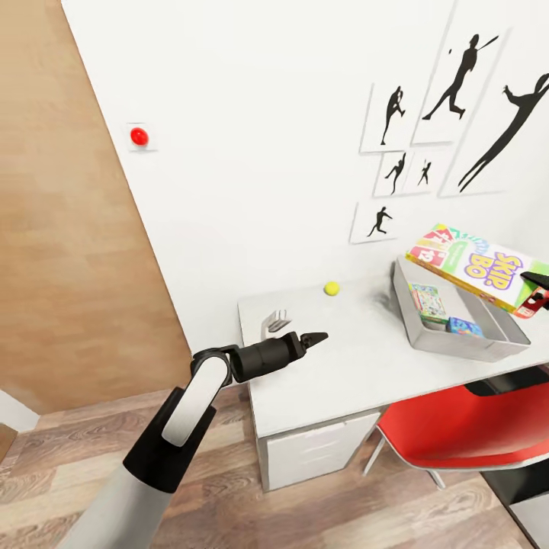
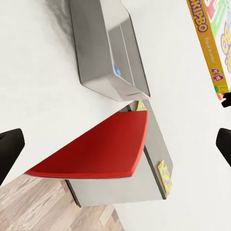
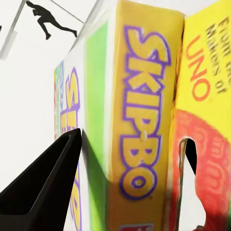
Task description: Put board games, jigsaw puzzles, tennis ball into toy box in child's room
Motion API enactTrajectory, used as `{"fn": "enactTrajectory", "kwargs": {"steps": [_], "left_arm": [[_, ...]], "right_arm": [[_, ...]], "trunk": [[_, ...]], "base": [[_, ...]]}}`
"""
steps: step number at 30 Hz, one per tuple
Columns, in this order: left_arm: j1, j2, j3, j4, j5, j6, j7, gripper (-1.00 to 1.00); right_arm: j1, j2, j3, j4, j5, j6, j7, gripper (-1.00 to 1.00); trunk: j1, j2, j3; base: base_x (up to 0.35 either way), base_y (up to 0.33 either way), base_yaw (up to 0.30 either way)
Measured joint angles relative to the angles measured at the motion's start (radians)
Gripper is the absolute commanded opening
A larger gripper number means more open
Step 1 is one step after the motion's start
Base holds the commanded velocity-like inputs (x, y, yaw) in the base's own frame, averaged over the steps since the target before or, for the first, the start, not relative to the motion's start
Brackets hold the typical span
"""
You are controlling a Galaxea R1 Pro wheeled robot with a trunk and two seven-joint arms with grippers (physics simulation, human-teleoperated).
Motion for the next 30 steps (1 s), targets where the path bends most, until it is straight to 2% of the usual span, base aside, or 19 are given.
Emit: {"fn": "enactTrajectory", "kwargs": {"steps": [9, 14, 17, 22, 30], "left_arm": [[0.004, 0.006, 0.003, 0.0, 0.0, -0.001, 0.0, 1.0], [0.009, 0.015, 0.03, -0.001, 0.005, 0.001, -0.001, 1.0], [0.014, 0.018, 0.05, -0.002, 0.008, 0.002, -0.002, 1.0], [0.029, 0.021, 0.084, -0.004, 0.01, 0.006, -0.002, 1.0], [0.035, 0.022, 0.097, -0.004, 0.01, 0.006, -0.002, 1.0]], "right_arm": [[0.0, 0.003, 0.0, 0.001, 0.001, 0.0, -0.001, -1.0], [0.0, 0.002, -0.001, 0.002, 0.002, 0.0, -0.008, -1.0], [0.0, 0.002, -0.003, 0.003, 0.006, -0.001, -0.024, -1.0], [-0.006, 0.001, -0.008, 0.018, 0.004, -0.001, -0.094, -1.0], [-0.007, 0.001, -0.012, 0.035, 0.002, -0.001, -0.132, -1.0]], "trunk": [[0.0, 0.0, 0.003], [0.0, 0.0, 0.005], [0.0, 0.0, 0.007], [0.0, 0.0, 0.009], [0.0, 0.0, 0.01]], "base": [[0.0, -0.285, 0.262], [0.0, -0.122, 0.268], [0.0, -0.062, 0.27], [0.0, -0.029, 0.247], [0.001, -0.011, 0.101]]}}
